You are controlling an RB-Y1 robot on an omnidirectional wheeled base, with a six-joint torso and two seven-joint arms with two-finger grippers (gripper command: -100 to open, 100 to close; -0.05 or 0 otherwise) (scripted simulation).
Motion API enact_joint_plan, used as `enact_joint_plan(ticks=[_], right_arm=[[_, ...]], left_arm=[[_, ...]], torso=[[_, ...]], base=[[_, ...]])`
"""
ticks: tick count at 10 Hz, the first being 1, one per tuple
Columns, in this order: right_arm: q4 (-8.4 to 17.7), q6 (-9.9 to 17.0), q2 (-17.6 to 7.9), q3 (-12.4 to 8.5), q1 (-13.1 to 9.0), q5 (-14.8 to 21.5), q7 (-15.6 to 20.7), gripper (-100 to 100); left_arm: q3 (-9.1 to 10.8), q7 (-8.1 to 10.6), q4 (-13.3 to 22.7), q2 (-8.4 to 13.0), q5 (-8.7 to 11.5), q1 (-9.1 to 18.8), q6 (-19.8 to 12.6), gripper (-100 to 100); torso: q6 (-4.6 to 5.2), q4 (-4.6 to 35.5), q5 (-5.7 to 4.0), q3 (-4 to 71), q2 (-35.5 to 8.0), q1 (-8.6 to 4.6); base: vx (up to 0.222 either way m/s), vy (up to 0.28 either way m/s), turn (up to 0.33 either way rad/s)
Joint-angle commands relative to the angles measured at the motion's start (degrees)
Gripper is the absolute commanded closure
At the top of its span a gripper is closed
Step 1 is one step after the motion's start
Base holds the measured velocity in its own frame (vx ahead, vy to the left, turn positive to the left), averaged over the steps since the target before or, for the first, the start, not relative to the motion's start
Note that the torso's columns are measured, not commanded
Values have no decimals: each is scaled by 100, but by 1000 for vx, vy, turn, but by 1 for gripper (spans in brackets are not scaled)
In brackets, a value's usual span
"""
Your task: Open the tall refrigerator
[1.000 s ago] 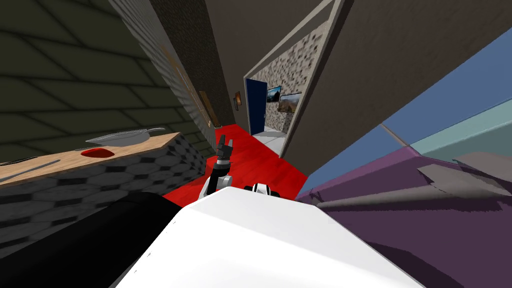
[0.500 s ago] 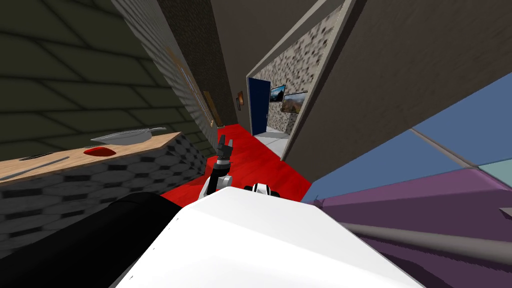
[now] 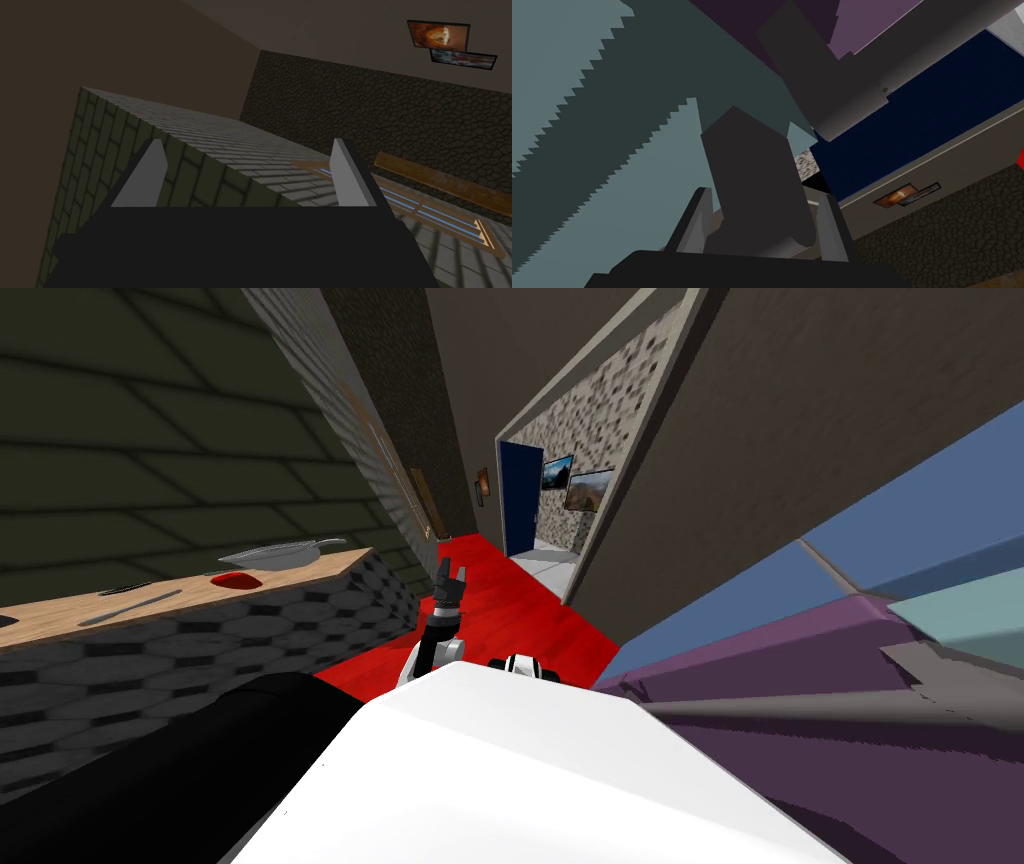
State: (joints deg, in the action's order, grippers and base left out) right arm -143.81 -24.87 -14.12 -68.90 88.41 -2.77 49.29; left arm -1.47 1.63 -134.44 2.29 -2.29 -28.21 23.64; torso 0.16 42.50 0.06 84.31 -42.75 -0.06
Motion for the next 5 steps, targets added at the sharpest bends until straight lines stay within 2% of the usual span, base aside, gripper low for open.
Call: enact_joint_plan(ticks=[1, 3, 5], right_arm=[[-131, -314, -84, 36, 23, -72, 50, 100], [-264, -526, -182, 45, 45, -137, 82, 100], [-397, -738, -280, 54, 66, -202, 114, 100]], left_arm=[[0, 0, 0, 0, 0, 0, 0, 0], [0, 0, 0, 0, 0, 0, 0, 0], [0, 0, 0, 0, 0, 0, 0, 0]], torso=[[5, 0, 0, 4, 0, -6], [8, 7, 12, 14, 4, -17], [5, 8, 12, 8, -4, -5]], base=[[-317, 42, 15], [-311, 13, 16], [-359, 19, 15]])
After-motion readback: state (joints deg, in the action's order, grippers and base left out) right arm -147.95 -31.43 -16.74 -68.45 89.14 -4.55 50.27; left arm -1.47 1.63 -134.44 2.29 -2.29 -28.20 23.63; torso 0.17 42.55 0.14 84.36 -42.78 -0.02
